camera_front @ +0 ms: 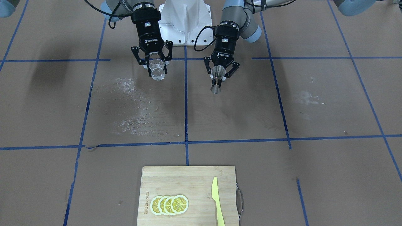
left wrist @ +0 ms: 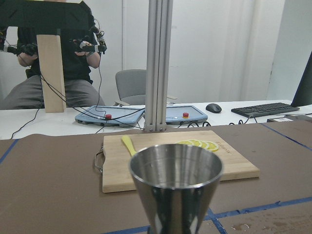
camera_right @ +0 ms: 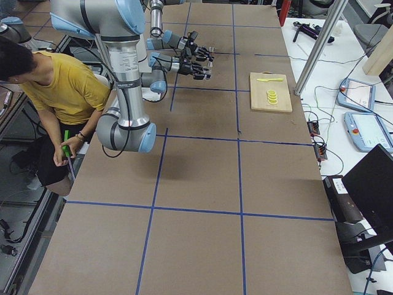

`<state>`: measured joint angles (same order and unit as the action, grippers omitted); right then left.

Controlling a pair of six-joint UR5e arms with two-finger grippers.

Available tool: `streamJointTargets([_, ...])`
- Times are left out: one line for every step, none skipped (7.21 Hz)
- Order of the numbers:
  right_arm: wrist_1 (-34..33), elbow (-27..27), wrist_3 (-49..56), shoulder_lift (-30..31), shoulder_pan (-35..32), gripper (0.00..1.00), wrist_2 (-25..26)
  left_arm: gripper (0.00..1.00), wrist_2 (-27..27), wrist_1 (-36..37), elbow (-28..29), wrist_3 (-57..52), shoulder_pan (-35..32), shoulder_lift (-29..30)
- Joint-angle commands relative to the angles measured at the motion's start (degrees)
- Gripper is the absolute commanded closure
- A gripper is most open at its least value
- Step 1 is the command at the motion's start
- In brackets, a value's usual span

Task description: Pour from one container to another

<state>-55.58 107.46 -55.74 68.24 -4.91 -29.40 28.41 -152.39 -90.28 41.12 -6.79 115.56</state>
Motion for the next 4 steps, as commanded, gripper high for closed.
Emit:
streamJointTargets([-3.99, 2.21, 5.08, -1.62, -0.01, 0.95, -2.06, 1.0, 1.37, 0.07, 3.0, -2.7, 0.03, 2.12])
streamJointTargets([-4.27, 3.27, 6.07, -1.62, -0.01, 0.95, -2.16, 1.0, 2.08, 0.07, 3.09, -4.36, -0.06, 3.34])
streamJointTargets([-4.45, 3.37, 10.35, -1.8, -0.27, 0.95, -3.2, 1.0, 3.57, 0.07, 3.88, -4.38, -0.06, 4.57])
streamJointTargets([-5.23, 3.37, 12.3, -2.93, -1.06, 0.95, -3.39, 1.0, 4.02, 0.07, 5.8, -4.38, -0.06, 6.58])
